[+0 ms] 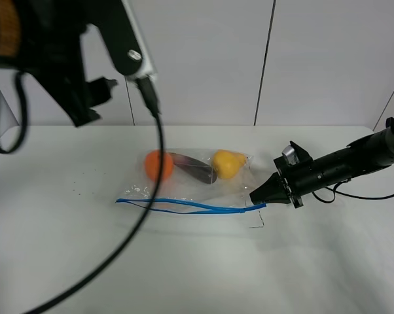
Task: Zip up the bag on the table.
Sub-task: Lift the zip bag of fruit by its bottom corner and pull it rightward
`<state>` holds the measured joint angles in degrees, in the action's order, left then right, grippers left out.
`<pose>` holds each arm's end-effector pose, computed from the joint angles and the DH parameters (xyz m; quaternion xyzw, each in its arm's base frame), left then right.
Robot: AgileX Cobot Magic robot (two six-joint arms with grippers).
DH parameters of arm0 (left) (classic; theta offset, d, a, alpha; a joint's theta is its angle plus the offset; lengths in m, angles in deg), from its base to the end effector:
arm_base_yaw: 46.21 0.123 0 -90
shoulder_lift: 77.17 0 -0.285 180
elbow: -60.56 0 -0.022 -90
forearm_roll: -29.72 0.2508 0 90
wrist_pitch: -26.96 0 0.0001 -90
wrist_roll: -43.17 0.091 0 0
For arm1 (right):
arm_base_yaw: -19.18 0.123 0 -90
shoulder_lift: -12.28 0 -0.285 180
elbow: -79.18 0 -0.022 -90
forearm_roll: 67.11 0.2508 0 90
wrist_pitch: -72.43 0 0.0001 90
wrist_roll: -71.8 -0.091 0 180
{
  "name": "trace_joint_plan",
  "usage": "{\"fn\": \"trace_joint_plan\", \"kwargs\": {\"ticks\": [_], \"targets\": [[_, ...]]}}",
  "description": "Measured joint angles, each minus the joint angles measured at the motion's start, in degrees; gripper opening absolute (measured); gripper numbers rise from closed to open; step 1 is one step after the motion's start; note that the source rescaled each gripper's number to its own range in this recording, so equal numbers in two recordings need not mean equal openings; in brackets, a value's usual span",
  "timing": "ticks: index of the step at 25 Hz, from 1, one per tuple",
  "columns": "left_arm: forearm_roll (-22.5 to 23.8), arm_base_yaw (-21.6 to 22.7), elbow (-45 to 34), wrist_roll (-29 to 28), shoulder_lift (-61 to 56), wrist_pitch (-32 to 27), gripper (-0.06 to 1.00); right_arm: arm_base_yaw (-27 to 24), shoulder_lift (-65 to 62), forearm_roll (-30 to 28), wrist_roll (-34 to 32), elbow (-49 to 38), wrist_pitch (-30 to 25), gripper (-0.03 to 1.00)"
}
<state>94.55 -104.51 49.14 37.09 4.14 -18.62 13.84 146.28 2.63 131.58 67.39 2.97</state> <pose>0.1924 -0.1994 0.3841 0.5397 0.6141 0.2558 0.5160 0.3566 0.0470 0.0900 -0.0435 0.8569 0.5125 0.0325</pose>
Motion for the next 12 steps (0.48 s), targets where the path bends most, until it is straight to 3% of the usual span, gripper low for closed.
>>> {"fn": "trace_joint_plan", "kwargs": {"ticks": [2,6,12], "targets": [[5.6,-3.5,-1.1,-7.6,5.4,0.5,0.93,0.0,0.0,0.0,0.0,0.0,0.0,0.0],[10.1,-6.2,-2.3,-17.5,15.6,2.3,0.88,0.0,0.0,0.2,-1.2,0.0,-0.1,0.0],[11.4,-8.7,-2.5,-20.9,27.0,5.2,0.86,0.0,-0.2,0.6,-6.3,0.0,-0.1,0.0]]}}
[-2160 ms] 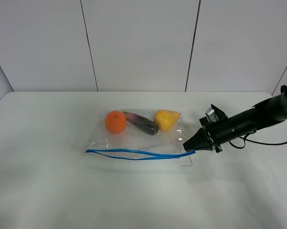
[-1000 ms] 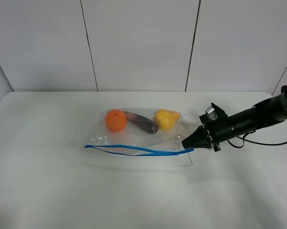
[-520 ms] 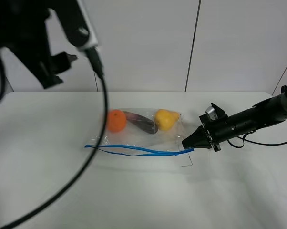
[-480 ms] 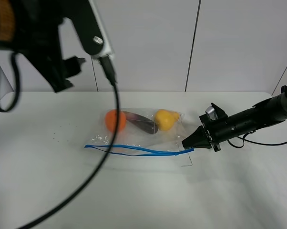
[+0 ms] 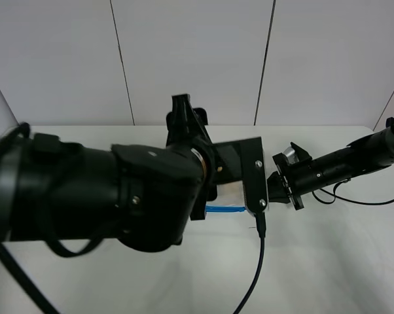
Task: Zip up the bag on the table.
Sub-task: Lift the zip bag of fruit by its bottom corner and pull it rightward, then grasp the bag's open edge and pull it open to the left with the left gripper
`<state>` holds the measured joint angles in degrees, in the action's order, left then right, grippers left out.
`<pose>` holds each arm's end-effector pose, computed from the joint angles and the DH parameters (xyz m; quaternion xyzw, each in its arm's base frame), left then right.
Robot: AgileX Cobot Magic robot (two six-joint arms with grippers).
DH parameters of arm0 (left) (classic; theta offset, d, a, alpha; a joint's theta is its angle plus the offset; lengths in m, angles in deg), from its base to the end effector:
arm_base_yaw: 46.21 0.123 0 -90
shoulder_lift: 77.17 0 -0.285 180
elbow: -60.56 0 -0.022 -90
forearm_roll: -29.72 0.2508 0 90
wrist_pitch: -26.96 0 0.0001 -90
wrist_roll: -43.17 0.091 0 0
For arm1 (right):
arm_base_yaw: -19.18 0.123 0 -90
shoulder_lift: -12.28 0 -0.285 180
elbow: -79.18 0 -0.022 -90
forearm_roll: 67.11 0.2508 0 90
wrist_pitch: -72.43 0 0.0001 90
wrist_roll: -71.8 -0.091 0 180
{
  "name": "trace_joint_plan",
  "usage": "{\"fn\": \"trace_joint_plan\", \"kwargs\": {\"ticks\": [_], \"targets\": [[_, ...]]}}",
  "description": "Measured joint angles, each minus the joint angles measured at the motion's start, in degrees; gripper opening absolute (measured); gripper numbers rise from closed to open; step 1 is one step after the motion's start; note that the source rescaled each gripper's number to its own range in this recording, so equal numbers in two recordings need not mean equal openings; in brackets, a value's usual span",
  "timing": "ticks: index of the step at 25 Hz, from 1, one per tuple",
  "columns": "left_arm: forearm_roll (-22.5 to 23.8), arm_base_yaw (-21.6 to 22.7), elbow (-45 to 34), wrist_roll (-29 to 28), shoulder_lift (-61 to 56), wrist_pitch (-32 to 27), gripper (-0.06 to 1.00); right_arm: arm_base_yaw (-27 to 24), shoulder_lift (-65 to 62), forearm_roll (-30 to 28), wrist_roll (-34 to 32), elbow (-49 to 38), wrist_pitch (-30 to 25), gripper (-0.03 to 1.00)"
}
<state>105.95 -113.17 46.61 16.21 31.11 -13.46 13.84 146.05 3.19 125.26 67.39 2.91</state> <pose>0.1954 -0.3128 0.2297 0.6458 0.5926 0.2317 0.4220 0.3573 0.0472 0.0920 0.0059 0.8565 0.5161 0.0080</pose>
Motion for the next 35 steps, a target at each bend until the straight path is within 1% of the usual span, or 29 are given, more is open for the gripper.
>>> {"fn": "trace_joint_plan", "kwargs": {"ticks": [7,10,13,16,21,22,24,27,31,35], "targets": [[0.5,-0.2,0.0,-1.4,1.9,5.4,0.86,0.0,-4.6,0.2,-8.0,1.6,0.0,0.0],[2.3,-0.2,0.0,-1.6,3.6,8.3,0.86,0.0,-6.4,0.2,-10.7,2.4,-0.1,0.0],[5.4,-0.2,0.0,-2.4,6.7,9.0,0.86,0.0,-7.3,0.2,-12.9,2.8,-0.1,0.0],[9.4,-0.2,0.0,-5.9,9.9,9.4,0.85,0.0,-7.3,0.1,-14.0,2.8,-0.1,0.0],[20.3,-0.2,0.0,-12.8,14.1,10.2,0.85,0.0,-7.3,-0.2,-14.4,2.8,-0.1,0.0],[21.5,-0.2,0.0,-14.2,14.7,10.2,0.85,0.0,-7.3,-0.2,-14.4,2.8,-0.1,0.0],[22.6,-0.2,0.0,-17.8,15.4,10.3,0.84,0.0,-7.3,-0.2,-14.4,2.8,-0.1,0.0],[22.8,0.0,0.0,-20.6,15.7,10.5,0.84,0.0,-7.3,-0.2,-14.4,2.8,-0.1,0.0],[23.0,1.6,1.0,-21.2,15.8,10.7,0.83,0.0,-7.3,-0.2,-14.4,2.8,-0.1,0.0],[23.0,3.0,3.7,-21.4,16.0,11.4,0.78,0.0,-7.3,-0.3,-14.4,2.8,-0.1,0.0]]}}
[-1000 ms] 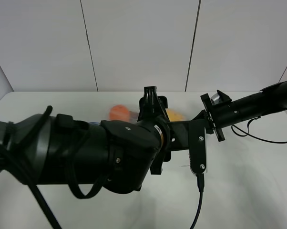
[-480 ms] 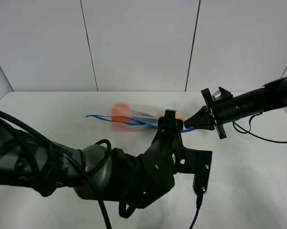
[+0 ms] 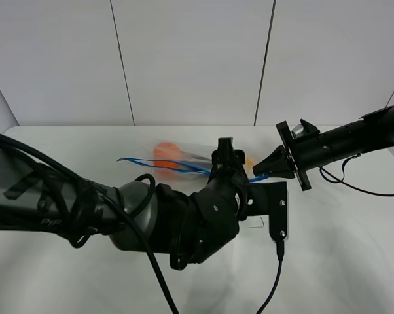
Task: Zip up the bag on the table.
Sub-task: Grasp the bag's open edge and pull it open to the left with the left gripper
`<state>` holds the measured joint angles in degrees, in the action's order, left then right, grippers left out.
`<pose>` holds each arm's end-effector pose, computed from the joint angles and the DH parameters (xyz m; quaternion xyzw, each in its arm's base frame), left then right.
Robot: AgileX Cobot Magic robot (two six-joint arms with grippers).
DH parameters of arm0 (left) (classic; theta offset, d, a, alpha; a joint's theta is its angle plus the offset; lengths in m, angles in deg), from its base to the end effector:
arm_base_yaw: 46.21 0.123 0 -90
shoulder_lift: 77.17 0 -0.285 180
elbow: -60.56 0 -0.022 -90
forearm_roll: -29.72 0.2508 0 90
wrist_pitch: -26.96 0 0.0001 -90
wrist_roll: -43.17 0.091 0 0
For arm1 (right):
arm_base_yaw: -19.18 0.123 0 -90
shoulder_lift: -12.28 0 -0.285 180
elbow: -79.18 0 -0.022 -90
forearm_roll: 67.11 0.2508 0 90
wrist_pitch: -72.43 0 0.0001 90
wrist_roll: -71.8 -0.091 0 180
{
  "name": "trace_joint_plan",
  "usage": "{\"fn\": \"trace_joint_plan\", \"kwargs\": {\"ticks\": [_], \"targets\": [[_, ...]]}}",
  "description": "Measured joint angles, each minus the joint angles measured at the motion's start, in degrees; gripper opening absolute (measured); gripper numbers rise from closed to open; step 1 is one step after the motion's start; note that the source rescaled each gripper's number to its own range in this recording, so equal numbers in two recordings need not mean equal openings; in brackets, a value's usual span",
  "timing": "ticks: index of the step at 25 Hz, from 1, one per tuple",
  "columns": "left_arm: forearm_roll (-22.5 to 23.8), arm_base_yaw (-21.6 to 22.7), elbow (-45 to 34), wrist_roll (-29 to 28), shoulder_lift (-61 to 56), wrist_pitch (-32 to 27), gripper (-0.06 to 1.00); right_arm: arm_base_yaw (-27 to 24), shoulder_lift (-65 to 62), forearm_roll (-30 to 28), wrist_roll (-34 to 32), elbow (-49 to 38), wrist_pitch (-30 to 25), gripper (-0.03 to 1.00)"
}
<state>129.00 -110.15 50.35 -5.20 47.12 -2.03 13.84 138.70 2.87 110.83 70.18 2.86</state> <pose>0.2222 -0.3551 0.1477 0.6878 0.5528 0.1796 0.4348 0.3682 0.0461 0.1461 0.0665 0.8558 0.5126 0.0176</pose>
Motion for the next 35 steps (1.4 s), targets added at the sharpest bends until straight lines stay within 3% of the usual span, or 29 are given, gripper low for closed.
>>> {"fn": "trace_joint_plan", "kwargs": {"ticks": [6,18,23,28,35], "targets": [[0.2,0.0,1.2,-0.7,0.0,3.8,0.74,0.0,0.0,-0.2,0.0,0.0,0.0,0.0],[0.2,1.1,2.1,-0.8,2.7,3.0,0.72,0.0,0.0,-0.3,0.0,0.0,0.0,0.0],[0.4,1.1,3.3,-0.8,2.7,2.4,0.59,0.0,0.0,-0.3,0.0,0.0,0.0,0.0],[0.4,1.1,3.3,-0.8,2.7,3.0,0.55,0.0,0.0,-0.3,0.0,0.0,0.0,0.0],[0.3,1.1,3.3,-0.8,2.7,4.1,0.34,0.0,0.0,-0.3,0.0,0.0,0.0,0.0]]}}
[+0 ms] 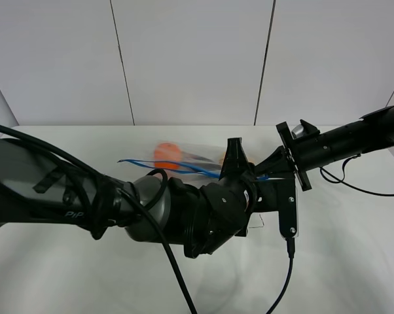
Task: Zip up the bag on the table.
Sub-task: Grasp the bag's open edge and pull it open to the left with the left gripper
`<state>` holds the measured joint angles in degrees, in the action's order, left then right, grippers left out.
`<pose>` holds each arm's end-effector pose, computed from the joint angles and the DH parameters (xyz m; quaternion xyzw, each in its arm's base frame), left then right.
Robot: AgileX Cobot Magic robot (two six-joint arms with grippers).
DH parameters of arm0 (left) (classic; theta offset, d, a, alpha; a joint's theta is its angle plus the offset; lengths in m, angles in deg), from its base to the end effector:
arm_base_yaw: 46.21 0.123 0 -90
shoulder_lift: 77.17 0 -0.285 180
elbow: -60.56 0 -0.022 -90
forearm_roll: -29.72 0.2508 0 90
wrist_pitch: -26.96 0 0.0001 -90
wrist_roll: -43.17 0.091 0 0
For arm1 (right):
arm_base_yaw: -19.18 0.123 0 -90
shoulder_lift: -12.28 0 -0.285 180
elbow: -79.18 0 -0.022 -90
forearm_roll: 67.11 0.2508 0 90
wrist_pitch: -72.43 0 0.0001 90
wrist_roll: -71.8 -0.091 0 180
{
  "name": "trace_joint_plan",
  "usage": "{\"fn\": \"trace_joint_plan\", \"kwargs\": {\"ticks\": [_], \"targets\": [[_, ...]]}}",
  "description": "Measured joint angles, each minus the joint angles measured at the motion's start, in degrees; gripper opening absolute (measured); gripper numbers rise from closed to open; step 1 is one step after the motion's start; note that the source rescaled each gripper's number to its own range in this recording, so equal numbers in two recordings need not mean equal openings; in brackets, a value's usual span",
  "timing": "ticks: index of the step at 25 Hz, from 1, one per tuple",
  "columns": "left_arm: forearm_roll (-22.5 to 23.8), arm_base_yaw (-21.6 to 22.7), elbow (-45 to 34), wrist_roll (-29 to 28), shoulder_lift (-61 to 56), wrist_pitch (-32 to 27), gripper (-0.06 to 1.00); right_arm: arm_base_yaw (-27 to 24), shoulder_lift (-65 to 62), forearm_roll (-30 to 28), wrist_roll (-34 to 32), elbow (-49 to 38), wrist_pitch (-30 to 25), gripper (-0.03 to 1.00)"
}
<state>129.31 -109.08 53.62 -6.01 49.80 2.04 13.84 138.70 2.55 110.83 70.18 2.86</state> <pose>0.2304 -0.3665 0.1400 0.6929 0.5559 0.1495 0.4341 0.3679 0.0460 0.1458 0.0649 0.8570 0.5110 0.0166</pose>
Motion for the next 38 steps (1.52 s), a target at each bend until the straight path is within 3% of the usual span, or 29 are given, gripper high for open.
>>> {"fn": "trace_joint_plan", "kwargs": {"ticks": [7,15,38], "targets": [[-0.2,0.0,0.0,0.6,0.0,1.3,0.1,0.0,0.0,0.1,0.0,0.0,0.0,0.0],[-0.2,0.0,0.0,1.1,0.0,1.5,0.0,0.0,0.0,0.1,0.0,0.0,0.0,0.0],[1.2,0.5,-2.6,1.2,0.0,0.0,0.0,0.4,0.0,-0.2,0.0,0.0,0.3,0.0]]}}
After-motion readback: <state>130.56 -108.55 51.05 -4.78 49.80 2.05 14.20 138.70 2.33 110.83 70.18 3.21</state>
